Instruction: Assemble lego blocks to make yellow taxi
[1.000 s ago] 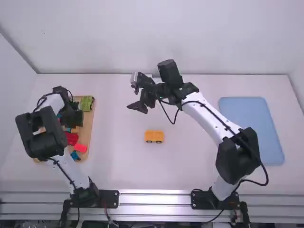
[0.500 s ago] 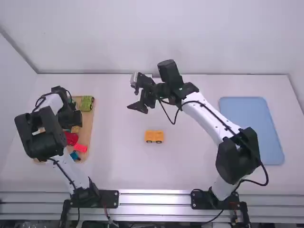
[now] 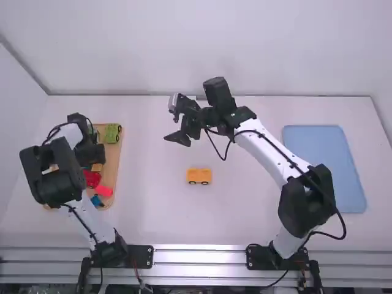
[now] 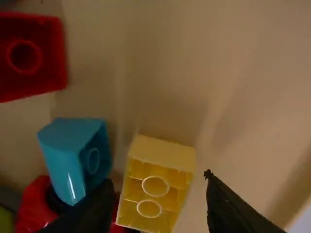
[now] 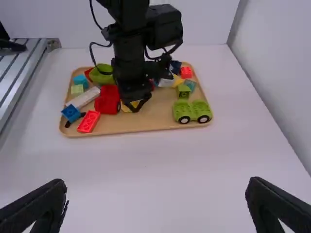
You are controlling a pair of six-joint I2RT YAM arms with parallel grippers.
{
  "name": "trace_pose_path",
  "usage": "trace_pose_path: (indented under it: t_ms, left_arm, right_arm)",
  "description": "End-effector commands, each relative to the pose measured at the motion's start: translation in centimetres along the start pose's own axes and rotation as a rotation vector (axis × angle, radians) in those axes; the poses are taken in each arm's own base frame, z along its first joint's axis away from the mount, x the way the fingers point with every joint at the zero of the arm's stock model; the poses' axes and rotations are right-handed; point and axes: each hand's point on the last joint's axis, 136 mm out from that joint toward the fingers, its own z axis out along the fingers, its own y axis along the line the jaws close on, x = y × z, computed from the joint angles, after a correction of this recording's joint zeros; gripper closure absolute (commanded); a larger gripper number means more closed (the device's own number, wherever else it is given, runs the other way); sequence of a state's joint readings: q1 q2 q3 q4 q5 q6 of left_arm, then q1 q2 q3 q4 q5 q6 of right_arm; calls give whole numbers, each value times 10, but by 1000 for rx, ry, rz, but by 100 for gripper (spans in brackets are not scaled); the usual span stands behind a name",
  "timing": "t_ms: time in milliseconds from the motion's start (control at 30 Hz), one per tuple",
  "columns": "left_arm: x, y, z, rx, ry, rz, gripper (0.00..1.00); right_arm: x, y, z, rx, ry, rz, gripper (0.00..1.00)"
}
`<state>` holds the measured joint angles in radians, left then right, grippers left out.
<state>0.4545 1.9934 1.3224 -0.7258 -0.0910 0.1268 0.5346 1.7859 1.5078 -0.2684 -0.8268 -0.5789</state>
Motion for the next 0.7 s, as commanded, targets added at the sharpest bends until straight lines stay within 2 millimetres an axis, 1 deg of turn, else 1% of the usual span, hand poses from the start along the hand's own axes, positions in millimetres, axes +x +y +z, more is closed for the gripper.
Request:
trace_pose_path:
  t_ms: [0, 133, 200, 300, 333, 400, 533, 567, 600, 667]
  left_arm:
    - [8, 4, 7, -4, 31, -5, 51]
    - [15, 2, 12, -2, 48, 19, 50]
    - [20, 6, 19, -30, 52, 11, 50]
    - [22, 8, 25, -47, 43, 13, 49]
    - [23, 7, 28, -46, 40, 13, 52]
    - [23, 5, 29, -36, 34, 12, 55]
    - [19, -5, 31, 24, 11, 13, 63]
    - [18, -6, 31, 30, 9, 12, 66]
    - [18, -7, 31, 32, 9, 8, 66]
    - [20, -7, 30, 33, 16, 5, 72]
  right_arm:
    - [-13, -3, -2, 7, -18, -21, 2]
    - [-13, -3, -2, 8, -18, -20, 2]
    - [-12, -3, -2, 6, -16, -19, 2]
    - [-12, -3, -2, 6, -16, -19, 2]
    - [-12, -3, -2, 7, -17, -19, 2]
    - [-13, -3, -2, 7, -18, -21, 2]
    - [-13, -3, -2, 8, -18, -22, 2]
    - [-13, -3, -2, 8, -18, -21, 2]
    - [-13, -3, -2, 8, -18, -21, 2]
    - [-13, -3, -2, 8, -18, -21, 2]
